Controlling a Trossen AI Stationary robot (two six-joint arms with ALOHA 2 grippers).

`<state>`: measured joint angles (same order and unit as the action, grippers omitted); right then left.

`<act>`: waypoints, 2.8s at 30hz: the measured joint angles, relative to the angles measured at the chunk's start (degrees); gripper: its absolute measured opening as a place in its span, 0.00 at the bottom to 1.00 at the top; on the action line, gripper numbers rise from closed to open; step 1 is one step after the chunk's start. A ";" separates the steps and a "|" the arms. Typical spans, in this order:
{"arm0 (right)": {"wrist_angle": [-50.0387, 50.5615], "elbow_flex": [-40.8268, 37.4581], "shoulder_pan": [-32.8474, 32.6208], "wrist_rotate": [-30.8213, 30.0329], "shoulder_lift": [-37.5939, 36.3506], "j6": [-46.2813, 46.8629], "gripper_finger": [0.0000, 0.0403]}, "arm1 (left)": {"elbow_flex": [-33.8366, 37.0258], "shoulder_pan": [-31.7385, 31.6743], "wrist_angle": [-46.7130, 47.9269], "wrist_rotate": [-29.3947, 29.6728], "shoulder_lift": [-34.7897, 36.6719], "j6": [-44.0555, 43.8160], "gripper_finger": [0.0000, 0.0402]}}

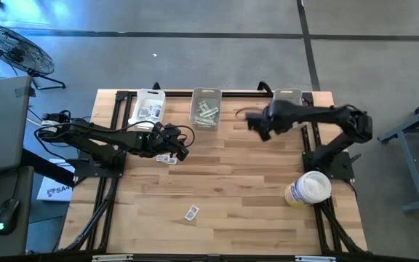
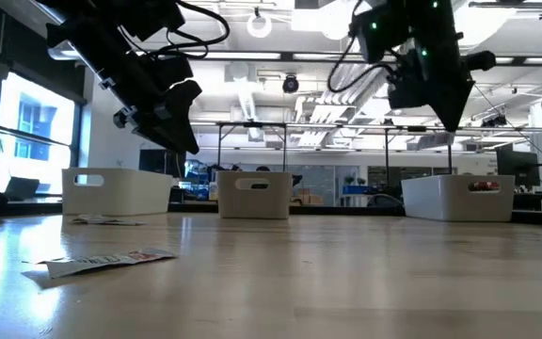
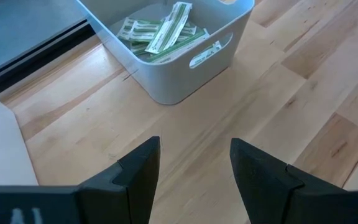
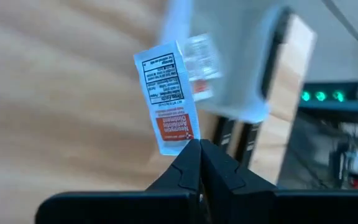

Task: Pick & Place First Aid Supplies
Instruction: Put the orange pad into the right gray bin

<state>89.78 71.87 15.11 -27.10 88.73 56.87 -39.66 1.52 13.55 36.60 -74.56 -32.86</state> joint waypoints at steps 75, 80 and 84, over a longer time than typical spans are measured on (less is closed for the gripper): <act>-108.49 -2.25 -31.67 36.01 28.33 -55.44 0.33 | 0.00 0.00 2.56 1.31 0.39 0.87 0.48; -108.08 3.68 -32.99 40.69 34.11 -57.70 0.33 | 0.00 0.00 2.67 1.29 0.39 -0.87 0.48; -105.15 6.90 -33.22 41.67 37.73 -58.92 0.33 | 0.00 0.00 3.22 1.17 0.39 -1.81 0.48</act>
<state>-15.37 78.78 -18.11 14.57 126.46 -2.06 -39.66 1.52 16.76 37.77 -74.17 -34.67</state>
